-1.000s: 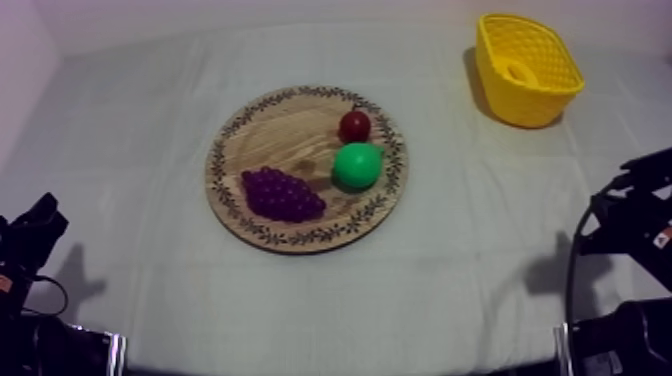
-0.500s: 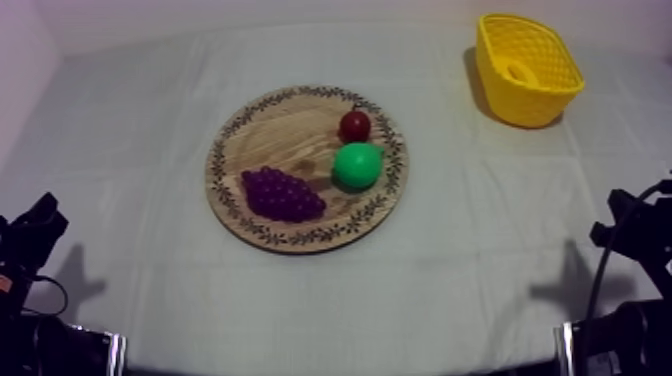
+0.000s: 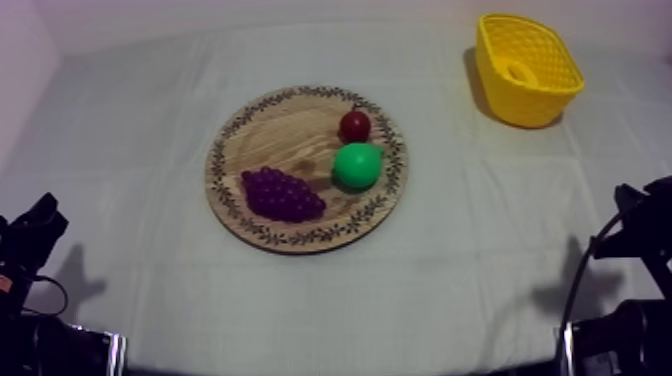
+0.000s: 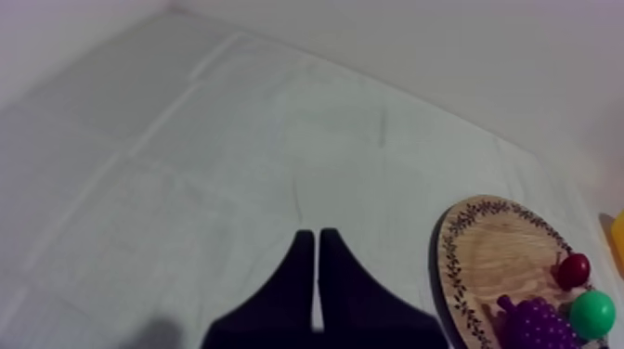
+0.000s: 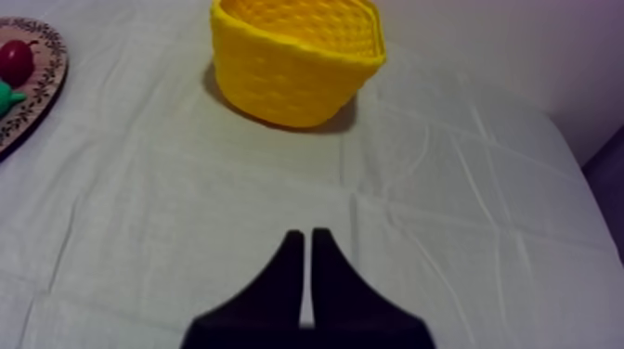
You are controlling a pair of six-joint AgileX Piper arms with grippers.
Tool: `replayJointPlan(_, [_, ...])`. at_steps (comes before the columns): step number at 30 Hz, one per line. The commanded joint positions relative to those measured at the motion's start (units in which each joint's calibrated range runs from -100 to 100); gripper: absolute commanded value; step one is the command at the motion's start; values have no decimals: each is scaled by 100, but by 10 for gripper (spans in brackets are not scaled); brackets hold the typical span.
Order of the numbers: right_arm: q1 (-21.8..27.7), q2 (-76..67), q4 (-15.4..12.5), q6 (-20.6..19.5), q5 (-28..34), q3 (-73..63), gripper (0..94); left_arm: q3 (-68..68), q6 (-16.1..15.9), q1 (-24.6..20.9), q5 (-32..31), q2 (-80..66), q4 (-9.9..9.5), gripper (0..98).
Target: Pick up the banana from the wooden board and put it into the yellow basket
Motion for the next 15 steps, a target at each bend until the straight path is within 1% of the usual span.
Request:
replayJointPlan(1, [5,-2,-5,-361,-17,6,5,-1,1,-1,0,-5,-3,1])
replayJointPlan(15, [11,-10,-6,-415,-18,6,5,-1,1,-1,0,-5,-3,1])
